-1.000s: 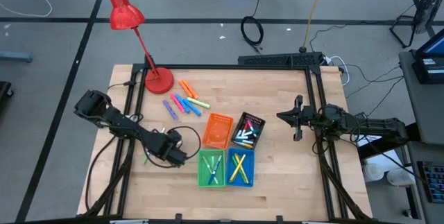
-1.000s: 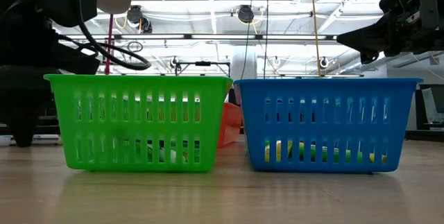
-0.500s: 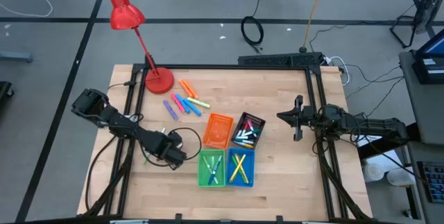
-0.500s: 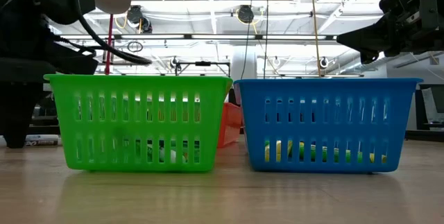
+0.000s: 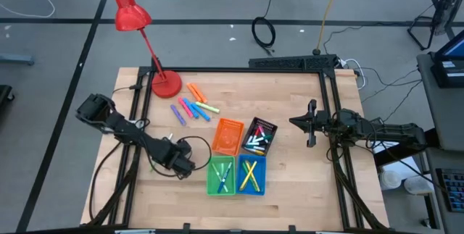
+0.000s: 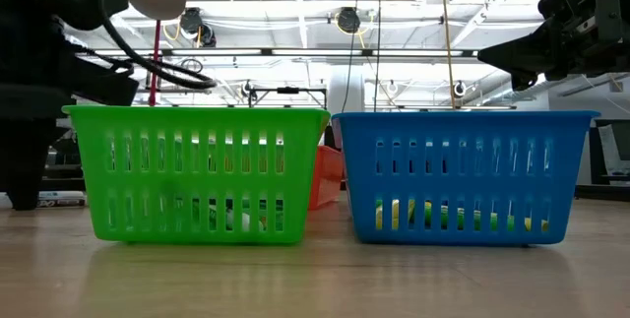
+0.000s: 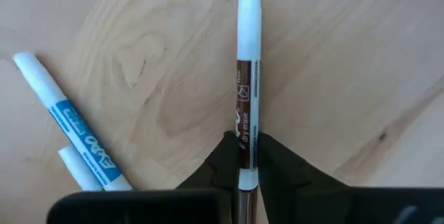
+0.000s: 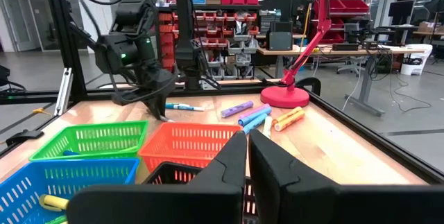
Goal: Pick & Place Markers
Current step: Put the brown marker pen into the green basket
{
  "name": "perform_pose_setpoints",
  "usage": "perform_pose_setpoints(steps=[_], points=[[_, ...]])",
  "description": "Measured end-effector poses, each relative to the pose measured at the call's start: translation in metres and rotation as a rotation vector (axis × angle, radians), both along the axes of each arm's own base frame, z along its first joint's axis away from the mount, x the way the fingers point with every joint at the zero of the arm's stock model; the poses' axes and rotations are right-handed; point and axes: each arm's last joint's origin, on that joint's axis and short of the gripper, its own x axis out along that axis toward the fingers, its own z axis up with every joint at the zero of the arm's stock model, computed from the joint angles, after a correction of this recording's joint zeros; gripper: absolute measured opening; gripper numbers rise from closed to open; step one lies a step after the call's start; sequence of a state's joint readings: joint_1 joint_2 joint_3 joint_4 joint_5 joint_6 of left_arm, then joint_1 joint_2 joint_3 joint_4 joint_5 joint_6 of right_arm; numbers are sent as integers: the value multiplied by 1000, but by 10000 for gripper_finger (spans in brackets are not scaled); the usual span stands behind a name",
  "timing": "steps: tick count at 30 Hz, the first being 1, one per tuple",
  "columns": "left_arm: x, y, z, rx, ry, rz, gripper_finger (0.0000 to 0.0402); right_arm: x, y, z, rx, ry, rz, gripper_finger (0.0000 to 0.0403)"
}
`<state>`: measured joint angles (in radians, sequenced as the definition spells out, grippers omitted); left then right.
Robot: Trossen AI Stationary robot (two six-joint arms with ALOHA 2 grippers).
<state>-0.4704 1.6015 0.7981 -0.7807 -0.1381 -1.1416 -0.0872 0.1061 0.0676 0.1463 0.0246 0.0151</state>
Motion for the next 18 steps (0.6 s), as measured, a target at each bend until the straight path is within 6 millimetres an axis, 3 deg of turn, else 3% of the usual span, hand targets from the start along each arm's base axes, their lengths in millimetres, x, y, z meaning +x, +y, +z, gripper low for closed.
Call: perform_pose_setpoints(steps=[8, 12, 18], points=[[28, -17, 32, 103, -207, -134, 30, 0, 0, 0, 0, 0, 0, 8], [43, -29, 59, 87, -312, -176, 30, 0, 0, 0, 0, -1, 0, 9], [54, -43, 89, 35, -423, -65, 30, 0, 0, 0, 0, 0, 0, 8]])
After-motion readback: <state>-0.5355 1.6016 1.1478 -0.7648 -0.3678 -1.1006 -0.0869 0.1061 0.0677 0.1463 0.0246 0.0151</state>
